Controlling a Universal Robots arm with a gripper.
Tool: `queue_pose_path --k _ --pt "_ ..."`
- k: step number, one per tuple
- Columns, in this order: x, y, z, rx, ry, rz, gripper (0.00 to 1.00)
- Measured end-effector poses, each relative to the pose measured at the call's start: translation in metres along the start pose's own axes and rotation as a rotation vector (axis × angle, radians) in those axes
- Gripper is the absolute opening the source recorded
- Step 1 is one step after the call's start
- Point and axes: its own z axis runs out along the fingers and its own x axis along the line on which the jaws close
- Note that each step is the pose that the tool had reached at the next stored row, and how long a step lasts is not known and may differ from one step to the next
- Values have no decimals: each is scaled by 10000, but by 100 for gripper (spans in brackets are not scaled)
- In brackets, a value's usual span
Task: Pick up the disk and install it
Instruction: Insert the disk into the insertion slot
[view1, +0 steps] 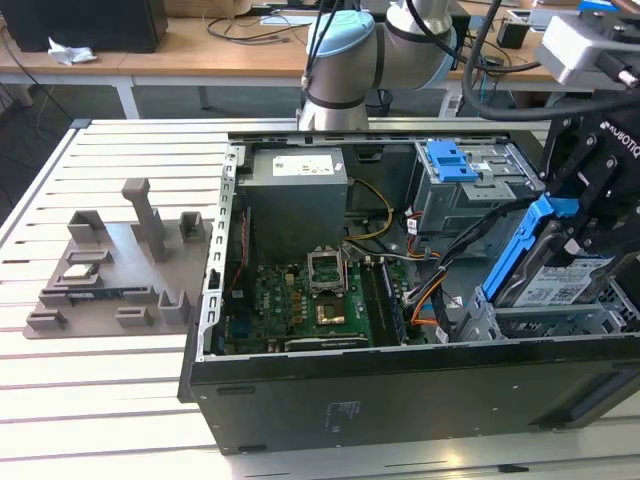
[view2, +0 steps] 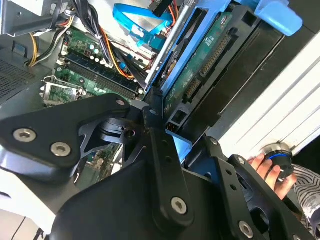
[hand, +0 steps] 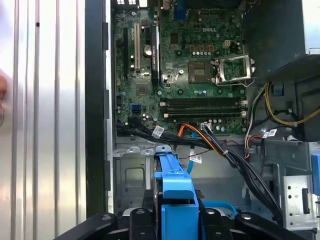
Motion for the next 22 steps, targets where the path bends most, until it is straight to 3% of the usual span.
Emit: queue_pose_path --k 2,10,11,16,20,21,22 --pt "0 -3 43 0 -1 0 37" --pt "0 -4 48 0 -3 0 38" --pt "1 -3 48 -1 -1 0 44" --pt "1 -4 49 0 0 0 44" --pt "1 -4 51 0 -1 0 18" --pt "1 -4 51 0 -1 0 18" --pt "1 -4 51 0 0 0 11"
